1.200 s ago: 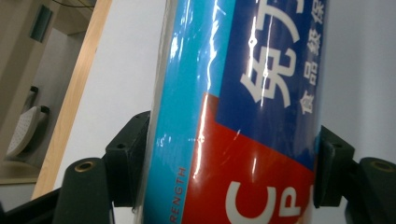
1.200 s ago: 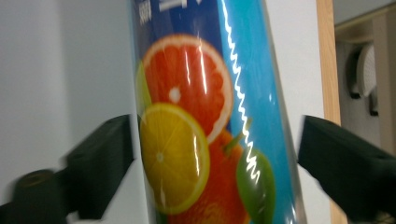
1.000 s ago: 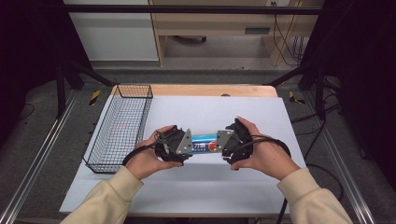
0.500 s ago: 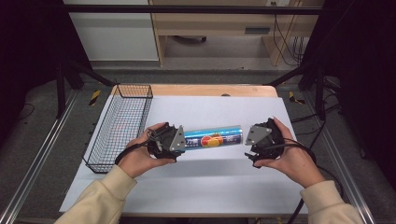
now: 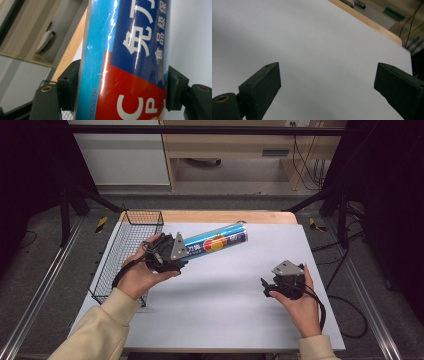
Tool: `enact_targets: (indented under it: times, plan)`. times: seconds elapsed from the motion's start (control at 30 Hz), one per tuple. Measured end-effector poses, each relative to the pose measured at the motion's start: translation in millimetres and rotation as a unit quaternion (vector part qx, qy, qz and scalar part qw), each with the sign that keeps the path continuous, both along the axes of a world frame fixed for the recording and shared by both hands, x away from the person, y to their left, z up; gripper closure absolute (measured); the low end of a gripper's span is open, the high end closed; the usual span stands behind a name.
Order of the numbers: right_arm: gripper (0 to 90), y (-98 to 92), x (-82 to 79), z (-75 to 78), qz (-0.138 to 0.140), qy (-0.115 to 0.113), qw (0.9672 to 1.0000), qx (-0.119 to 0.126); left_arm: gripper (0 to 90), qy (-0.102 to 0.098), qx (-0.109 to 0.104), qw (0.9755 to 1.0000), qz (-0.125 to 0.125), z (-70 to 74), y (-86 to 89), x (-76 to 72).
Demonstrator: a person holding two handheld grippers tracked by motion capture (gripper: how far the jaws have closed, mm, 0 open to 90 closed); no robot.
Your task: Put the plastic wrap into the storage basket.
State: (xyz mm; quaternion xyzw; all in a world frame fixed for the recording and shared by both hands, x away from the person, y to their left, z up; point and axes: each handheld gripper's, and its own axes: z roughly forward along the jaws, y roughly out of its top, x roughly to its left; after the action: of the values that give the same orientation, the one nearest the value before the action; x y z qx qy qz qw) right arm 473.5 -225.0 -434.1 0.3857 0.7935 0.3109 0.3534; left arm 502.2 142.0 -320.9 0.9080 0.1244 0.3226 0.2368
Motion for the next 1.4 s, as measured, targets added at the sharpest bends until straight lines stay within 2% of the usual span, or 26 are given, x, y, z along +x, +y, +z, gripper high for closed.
enact_targets:
  times: [0.03,0.07,0.1,0.2,0.23,0.37,0.43,0.5,0.57,0.63,0.67,0.7,0.73,0.87,0.93,0.97,1.07,1.13,1.23,1.4]
  plan:
    - [9.0,-4.0,-1.7,-2.3,-0.019,0.004,0.9995,0.027,29.8,0.000,-0.003,1.0000,0.008,3.2,3.5,0.2]
    - [10.6,-8.9,-3.6,-3.5,-0.038,0.021,0.9970,0.063,29.8,0.000,-0.010,0.9999,0.014,5.4,6.1,0.4]
    - [9.3,-11.9,-5.0,-3.8,-0.056,0.032,0.9951,0.075,29.8,0.000,-0.009,0.9998,0.020,8.5,8.9,0.4]
    - [9.3,-13.8,-12.0,-4.0,-0.079,0.025,0.9941,0.071,29.8,-0.006,-0.008,0.9992,0.040,17.0,16.0,-1.4]
    - [9.2,-14.5,-14.7,-4.3,-0.081,0.016,0.9934,0.080,29.9,-0.007,-0.009,0.9989,0.046,18.8,17.2,-2.5]
    - [8.4,-19.3,-19.1,-6.7,-0.098,0.012,0.9910,0.091,29.9,-0.012,0.007,0.9975,0.069,30.3,24.4,-6.8]
    - [8.7,-21.1,-20.9,-7.4,-0.114,0.002,0.9889,0.095,29.9,-0.012,0.010,0.9968,0.079,35.1,27.5,-8.0]
    - [8.4,-21.5,-22.2,-6.3,-0.123,-0.018,0.9876,0.095,29.9,-0.012,0.013,0.9955,0.093,39.4,29.4,-8.9]
    - [7.8,-21.3,-21.8,-6.5,-0.129,-0.024,0.9871,0.093,30.0,-0.014,0.016,0.9946,0.101,43.4,31.7,-9.1]
    - [7.7,-20.8,-20.3,-9.4,-0.129,-0.016,0.9873,0.091,30.0,-0.018,0.017,0.9937,0.110,46.8,34.3,-9.3]
    - [7.8,-20.0,-20.0,-11.3,-0.128,-0.010,0.9876,0.090,30.0,-0.018,0.017,0.9940,0.107,48.3,35.7,-8.7]
    - [7.8,-19.4,-19.7,-13.1,-0.126,-0.006,0.9882,0.086,30.0,-0.020,0.016,0.9928,0.117,50.0,37.5,-10.0]
    - [7.8,-19.1,-19.8,-14.5,-0.127,-0.002,0.9882,0.085,30.0,-0.018,0.010,0.9933,0.114,50.7,39.5,-9.7]
    - [8.8,-20.9,-20.7,-14.5,-0.140,-0.005,0.9862,0.089,30.1,-0.018,0.006,0.9909,0.133,54.2,49.5,-14.1]
    - [11.9,-21.8,-22.7,-13.0,-0.151,-0.004,0.9837,0.097,30.1,-0.014,0.002,0.9891,0.146,54.8,54.7,-18.1]
    - [11.1,-23.0,-24.2,-11.9,-0.159,-0.009,0.9821,0.100,30.1,-0.012,0.001,0.9883,0.152,55.0,56.5,-20.4]
    - [10.0,-24.0,-25.1,-11.9,-0.163,-0.011,0.9808,0.107,30.1,-0.009,-0.004,0.9864,0.164,55.5,61.3,-25.8]
    - [9.9,-24.0,-24.5,-12.4,-0.162,-0.005,0.9806,0.111,30.2,-0.007,-0.007,0.9852,0.171,56.0,63.8,-28.2]
    - [9.9,-24.5,-24.6,-12.9,-0.162,-0.005,0.9806,0.110,30.2,-0.002,-0.005,0.9833,0.182,57.8,67.1,-30.1]
    - [9.7,-25.2,-24.7,-12.8,-0.155,-0.002,0.9802,0.124,30.3,0.004,0.002,0.9800,0.199,58.3,70.4,-31.7]
